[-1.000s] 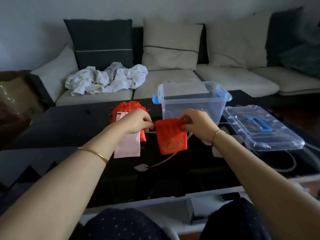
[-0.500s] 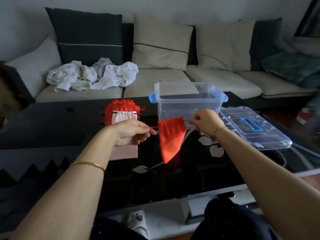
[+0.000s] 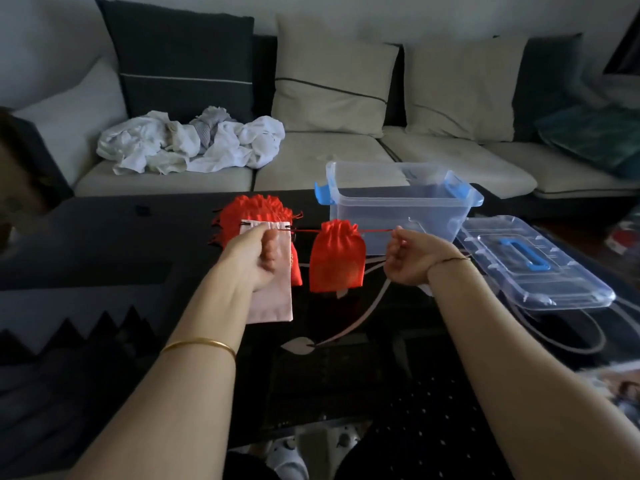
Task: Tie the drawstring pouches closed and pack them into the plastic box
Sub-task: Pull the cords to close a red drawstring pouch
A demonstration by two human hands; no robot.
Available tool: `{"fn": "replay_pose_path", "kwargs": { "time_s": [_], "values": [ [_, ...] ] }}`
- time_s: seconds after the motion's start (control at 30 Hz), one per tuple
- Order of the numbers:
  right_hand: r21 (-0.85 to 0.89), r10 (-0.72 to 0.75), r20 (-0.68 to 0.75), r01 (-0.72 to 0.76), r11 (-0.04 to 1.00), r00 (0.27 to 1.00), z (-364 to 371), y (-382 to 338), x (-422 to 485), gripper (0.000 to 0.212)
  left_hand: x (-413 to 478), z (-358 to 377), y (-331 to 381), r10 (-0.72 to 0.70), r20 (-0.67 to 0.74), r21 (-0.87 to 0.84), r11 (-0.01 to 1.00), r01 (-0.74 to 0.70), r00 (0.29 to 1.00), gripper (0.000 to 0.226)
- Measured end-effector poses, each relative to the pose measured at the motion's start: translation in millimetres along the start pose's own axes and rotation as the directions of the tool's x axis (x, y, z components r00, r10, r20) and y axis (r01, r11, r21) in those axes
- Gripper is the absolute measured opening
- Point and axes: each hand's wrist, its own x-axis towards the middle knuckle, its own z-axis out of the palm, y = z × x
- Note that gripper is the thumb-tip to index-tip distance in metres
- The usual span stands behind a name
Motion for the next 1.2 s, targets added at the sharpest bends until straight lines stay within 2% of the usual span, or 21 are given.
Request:
{"fn": "replay_pose_path", "kwargs": {
  "time_s": [0.1,0.17,0.23,0.3,0.37,0.5,0.6,0.67,0.73,0.77,0.83,0.87,0.93,1.0,1.07,1.13,1.2],
  "values": [
    [0.144,-0.031,-0.115,0.048,0.988,0.993,0,-1,5,0.034,-3,9,1,0.077,-0.097,-0.145,0.985,-0.09,0.992,0.043],
    [0.044,-0.118,-0.119,0.123,0.991,0.986,-1,-3,-1,0.037,-8,24,0,0.204,-0.109,-0.147,0.965,-0.219,0.973,0.043],
    [-0.145,-0.285,-0.085,0.271,0.952,0.955,2,-7,-14,0.033,-15,41,0,0.327,-0.001,-0.099,0.94,-0.326,0.945,0.04],
    [-0.363,-0.516,-0.019,0.475,0.802,0.857,5,-14,-29,0.029,-23,60,-1,0.422,0.118,0.005,0.905,-0.425,0.899,0.038],
    [-0.528,-0.664,0.137,0.621,0.579,0.735,10,-20,-40,0.029,-31,74,-4,0.452,0.192,0.08,0.878,-0.473,0.871,0.036],
    [-0.646,-0.737,0.369,0.726,0.234,0.566,20,-17,-48,0.027,-37,83,-10,0.364,0.383,0.283,0.829,-0.483,0.849,0.013],
    [-0.619,-0.73,0.486,0.779,0.1,0.48,22,-9,-50,0.024,-37,84,-12,0.319,0.47,0.42,0.739,-0.526,0.823,0.012],
    [-0.583,-0.719,0.523,0.808,0.091,0.458,21,-7,-52,0.023,-37,86,-13,0.331,0.488,0.486,0.665,-0.567,0.807,0.021],
    [-0.552,-0.722,0.506,0.82,0.149,0.472,20,-8,-51,0.025,-37,89,-13,0.337,0.489,0.504,0.644,-0.576,0.805,0.029],
    [-0.537,-0.723,0.473,0.815,0.217,0.504,19,-8,-49,0.028,-37,90,-14,0.334,0.492,0.502,0.645,-0.576,0.804,0.031],
    [-0.549,-0.687,0.393,0.755,0.358,0.611,16,-11,-43,0.036,-37,91,-15,0.323,0.498,0.492,0.658,-0.569,0.805,0.032],
    [-0.594,-0.643,0.376,0.706,0.386,0.667,13,-11,-41,0.041,-37,91,-16,0.319,0.501,0.486,0.666,-0.567,0.804,0.03],
    [-0.678,-0.528,0.406,0.633,0.374,0.746,7,-7,-40,0.046,-36,91,-18,0.319,0.502,0.466,0.683,-0.562,0.804,0.021],
    [-0.679,-0.468,0.463,0.641,0.358,0.753,4,-2,-40,0.039,-35,91,-18,0.333,0.496,0.435,0.704,-0.561,0.802,0.012],
    [-0.634,-0.507,0.478,0.682,0.366,0.717,3,-1,-39,0.033,-35,91,-19,0.338,0.491,0.416,0.719,-0.557,0.803,0.011],
    [-0.557,-0.562,0.423,0.693,0.458,0.711,3,-2,-38,0.034,-33,90,-20,0.346,0.461,0.384,0.753,-0.535,0.818,0.012],
    [-0.482,-0.501,0.424,0.657,0.58,0.754,1,-3,-40,0.033,-31,88,-20,0.361,0.402,0.327,0.802,-0.5,0.842,0.013]
  ]
}}
